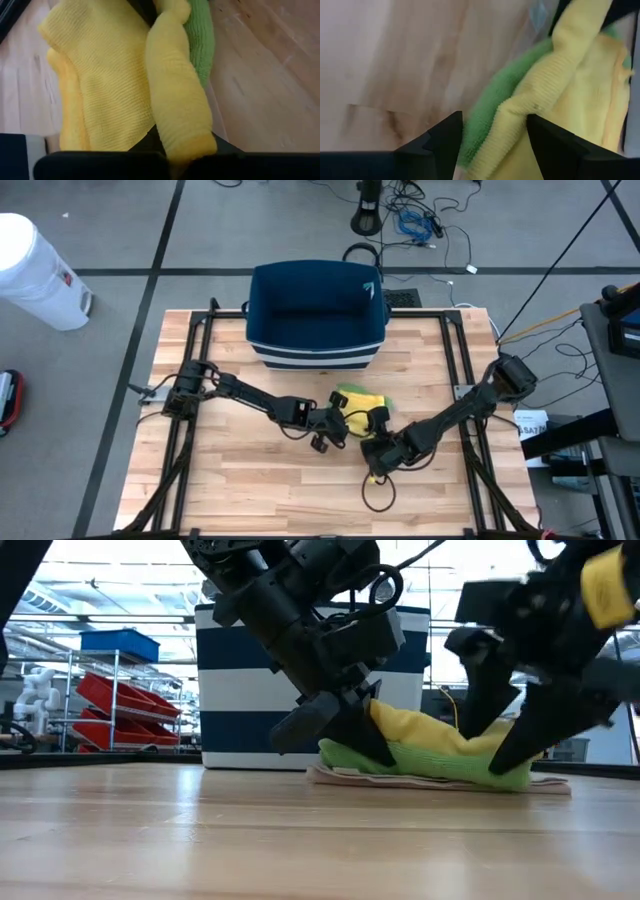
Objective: Fold towel
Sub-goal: Put the stacked towels into the blue bin
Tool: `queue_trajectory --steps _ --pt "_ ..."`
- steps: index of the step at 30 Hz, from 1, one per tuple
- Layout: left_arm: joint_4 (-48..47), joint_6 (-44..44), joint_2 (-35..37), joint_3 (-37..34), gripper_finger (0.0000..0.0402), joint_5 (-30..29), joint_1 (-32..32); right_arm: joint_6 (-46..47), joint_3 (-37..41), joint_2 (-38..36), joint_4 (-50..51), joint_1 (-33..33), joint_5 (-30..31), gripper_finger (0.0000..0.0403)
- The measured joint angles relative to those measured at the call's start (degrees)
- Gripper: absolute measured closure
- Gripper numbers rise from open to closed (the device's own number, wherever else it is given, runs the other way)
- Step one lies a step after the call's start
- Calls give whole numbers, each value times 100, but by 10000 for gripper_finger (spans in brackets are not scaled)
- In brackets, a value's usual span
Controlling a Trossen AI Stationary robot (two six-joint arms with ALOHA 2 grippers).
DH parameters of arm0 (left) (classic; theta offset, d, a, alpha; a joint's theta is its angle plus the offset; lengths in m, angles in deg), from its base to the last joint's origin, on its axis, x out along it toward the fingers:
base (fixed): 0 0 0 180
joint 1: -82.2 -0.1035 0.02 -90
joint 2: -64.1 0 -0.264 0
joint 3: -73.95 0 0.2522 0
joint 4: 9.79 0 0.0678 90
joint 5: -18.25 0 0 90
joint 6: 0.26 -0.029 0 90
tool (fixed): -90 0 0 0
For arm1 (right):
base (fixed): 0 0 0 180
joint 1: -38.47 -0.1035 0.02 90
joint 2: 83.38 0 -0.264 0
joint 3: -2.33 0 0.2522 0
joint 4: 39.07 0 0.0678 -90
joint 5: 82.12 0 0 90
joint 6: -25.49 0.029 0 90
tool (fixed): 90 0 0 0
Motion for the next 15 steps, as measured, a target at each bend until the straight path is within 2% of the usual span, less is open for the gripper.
queue_trajectory --steps 6,11,15 --pt "-139 -2 0 2 376 64 49 66 0 260 36 174 23 192" --pt "-176 1 0 2 376 453 66 208 0 310 106 314 128 194" --pt "-225 62 0 7 363 492 90 342 0 310 168 483 152 219"
